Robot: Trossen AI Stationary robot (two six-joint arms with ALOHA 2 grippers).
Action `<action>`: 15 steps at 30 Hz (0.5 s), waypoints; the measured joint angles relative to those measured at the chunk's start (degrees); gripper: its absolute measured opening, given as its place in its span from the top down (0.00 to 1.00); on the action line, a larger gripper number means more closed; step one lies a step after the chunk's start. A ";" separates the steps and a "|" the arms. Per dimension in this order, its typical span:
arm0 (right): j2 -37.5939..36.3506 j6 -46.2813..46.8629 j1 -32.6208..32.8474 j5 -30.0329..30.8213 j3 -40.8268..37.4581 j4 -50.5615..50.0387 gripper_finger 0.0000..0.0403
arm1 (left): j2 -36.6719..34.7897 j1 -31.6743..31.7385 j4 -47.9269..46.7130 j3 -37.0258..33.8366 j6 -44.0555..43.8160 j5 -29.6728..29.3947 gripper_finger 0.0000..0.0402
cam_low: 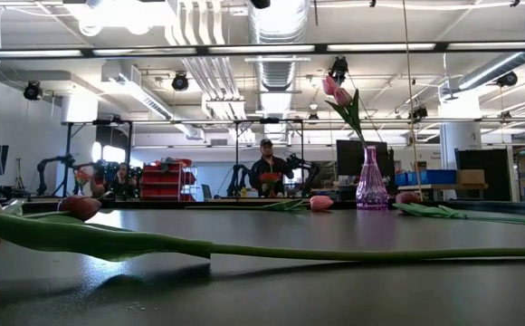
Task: Sort flowers into vase by color
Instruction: Put the bottom red tulip into the transparent green vase
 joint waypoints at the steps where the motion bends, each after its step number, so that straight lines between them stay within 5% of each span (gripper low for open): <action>1: 0.32 -0.85 0.01 -0.56 0.21 0.08 0.88 | 1.22 0.32 -0.17 1.66 -0.38 0.29 1.00; 8: 2.65 -4.42 0.01 -1.34 0.24 0.00 0.88 | 10.61 0.97 -0.69 12.60 -0.41 3.71 1.00; 15: 3.65 -10.08 -0.01 -3.53 -0.84 0.35 0.88 | 17.73 2.07 -2.28 19.64 -5.35 13.52 1.00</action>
